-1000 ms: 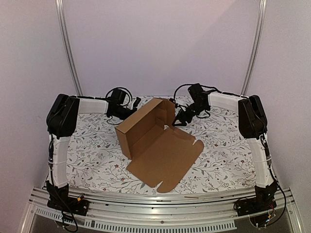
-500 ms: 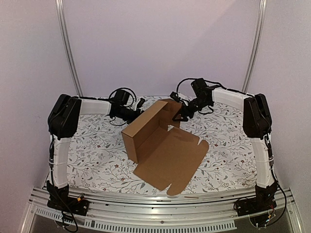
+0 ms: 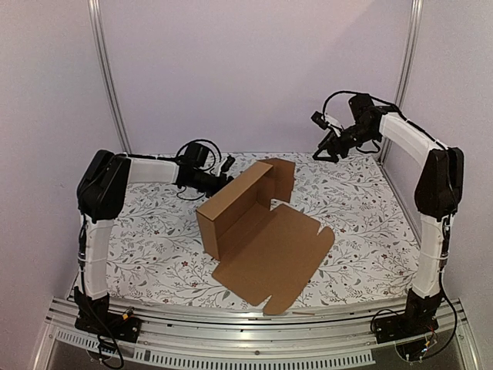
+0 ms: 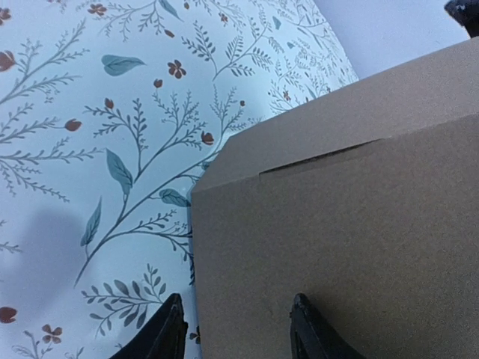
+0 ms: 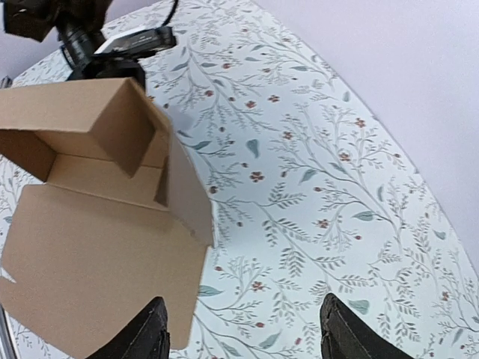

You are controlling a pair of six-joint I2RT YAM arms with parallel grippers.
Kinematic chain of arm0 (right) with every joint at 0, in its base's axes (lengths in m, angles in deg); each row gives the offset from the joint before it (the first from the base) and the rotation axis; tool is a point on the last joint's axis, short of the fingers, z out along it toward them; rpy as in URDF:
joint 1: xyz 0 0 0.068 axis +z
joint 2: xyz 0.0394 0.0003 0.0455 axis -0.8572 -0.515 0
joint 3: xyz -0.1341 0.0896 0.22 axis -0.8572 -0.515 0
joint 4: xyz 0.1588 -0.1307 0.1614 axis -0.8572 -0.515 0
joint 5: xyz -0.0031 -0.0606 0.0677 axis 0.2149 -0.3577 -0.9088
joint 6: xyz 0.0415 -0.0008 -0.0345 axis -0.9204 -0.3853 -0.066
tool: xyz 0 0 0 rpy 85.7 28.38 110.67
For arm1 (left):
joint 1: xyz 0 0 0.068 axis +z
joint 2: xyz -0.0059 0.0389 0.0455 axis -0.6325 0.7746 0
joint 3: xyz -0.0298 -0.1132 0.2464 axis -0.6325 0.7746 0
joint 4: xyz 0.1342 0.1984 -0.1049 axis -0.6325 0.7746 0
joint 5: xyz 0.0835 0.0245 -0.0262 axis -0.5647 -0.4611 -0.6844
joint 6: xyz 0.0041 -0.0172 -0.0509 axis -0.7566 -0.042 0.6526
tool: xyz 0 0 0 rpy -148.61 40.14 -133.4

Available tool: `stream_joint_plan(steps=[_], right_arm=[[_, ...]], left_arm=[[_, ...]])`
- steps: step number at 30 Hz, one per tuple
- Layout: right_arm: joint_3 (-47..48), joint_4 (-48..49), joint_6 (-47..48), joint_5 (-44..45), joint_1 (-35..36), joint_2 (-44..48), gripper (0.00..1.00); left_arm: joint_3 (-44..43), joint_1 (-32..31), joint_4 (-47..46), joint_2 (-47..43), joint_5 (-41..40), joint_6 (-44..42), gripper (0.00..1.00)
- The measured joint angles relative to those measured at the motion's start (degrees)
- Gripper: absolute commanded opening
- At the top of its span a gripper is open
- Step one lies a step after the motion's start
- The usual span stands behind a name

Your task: Fold the paper box

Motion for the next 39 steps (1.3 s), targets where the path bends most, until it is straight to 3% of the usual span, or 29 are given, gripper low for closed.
stream_joint_plan(steps=[7,9,19,28,39], right_arm=[[15.8,7.2,-5.6,7.3,-0.8,-13.9,0.66],[16.5,8.5,-5.9,8.2,0.1,-17.5,0.67],[-3.9,7.2,2.7,6.1,8.7,-15.3,0.71],[-8.9,10.1,0.8,0.5,8.7,-4.3,0.73],[-14.2,18.6,-5.8,0.2,11.5,-3.4,0.74]], left_arm=[[0.0,-1.9,-0.7,0.0,0.9,0.0,0.47],[0.1,-2.0,-0.9,0.0,0.8,0.0,0.47],[1.5,-2.1,-1.4,0.0,-1.5,1.6,0.45],[9.5,-4.4,-4.1,-2.6,-4.3,4.1,0.44],[10.6,-6.1,-5.6,-4.8,-5.6,5.0,0.44]])
